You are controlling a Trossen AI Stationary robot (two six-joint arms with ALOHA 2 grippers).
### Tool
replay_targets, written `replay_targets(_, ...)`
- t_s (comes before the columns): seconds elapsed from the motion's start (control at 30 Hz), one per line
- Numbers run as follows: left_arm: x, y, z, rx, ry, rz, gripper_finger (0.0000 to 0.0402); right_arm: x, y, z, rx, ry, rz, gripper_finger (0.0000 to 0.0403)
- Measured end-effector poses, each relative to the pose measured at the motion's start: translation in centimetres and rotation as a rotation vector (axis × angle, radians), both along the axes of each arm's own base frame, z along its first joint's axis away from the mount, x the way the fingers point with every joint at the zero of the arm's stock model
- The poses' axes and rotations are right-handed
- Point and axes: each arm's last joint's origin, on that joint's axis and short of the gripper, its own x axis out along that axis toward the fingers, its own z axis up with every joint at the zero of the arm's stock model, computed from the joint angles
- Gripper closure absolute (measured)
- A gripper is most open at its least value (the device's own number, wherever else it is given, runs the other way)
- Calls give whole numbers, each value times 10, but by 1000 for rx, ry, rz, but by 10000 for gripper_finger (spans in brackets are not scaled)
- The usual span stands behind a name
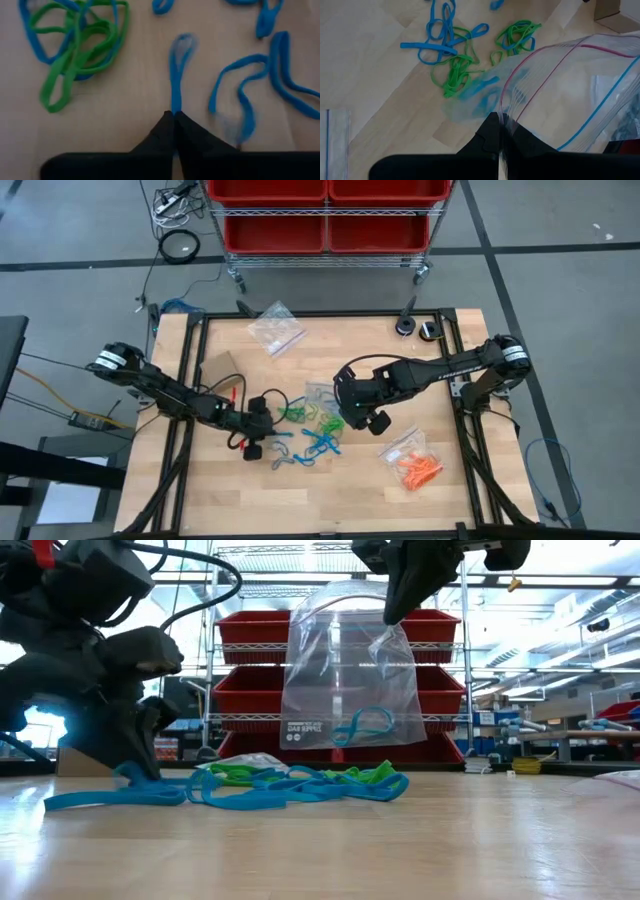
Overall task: Sort rubber bands
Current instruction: Put the blue rubber band into the transparent zip bag
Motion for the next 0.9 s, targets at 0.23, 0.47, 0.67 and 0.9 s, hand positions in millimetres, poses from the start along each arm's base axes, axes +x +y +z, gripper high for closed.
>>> replay_targets(0.23, 8, 0, 7, 22, -123, 16, 396, 0, -1, 0, 0, 0, -2, 403)
replay_targets(0.47, 29, -12, 38, 18, -276, -117, 399, 0, -1, 0, 6, 0, 0, 403)
replay_targets(0.67, 51, -21, 97, 127, -433, -232, 400, 1, -1, 0, 9, -9, 0, 403)
replay_targets(0.9, 69, -18, 176, 367, -470, -230, 401, 1, 0, 0, 31, -5, 5, 403)
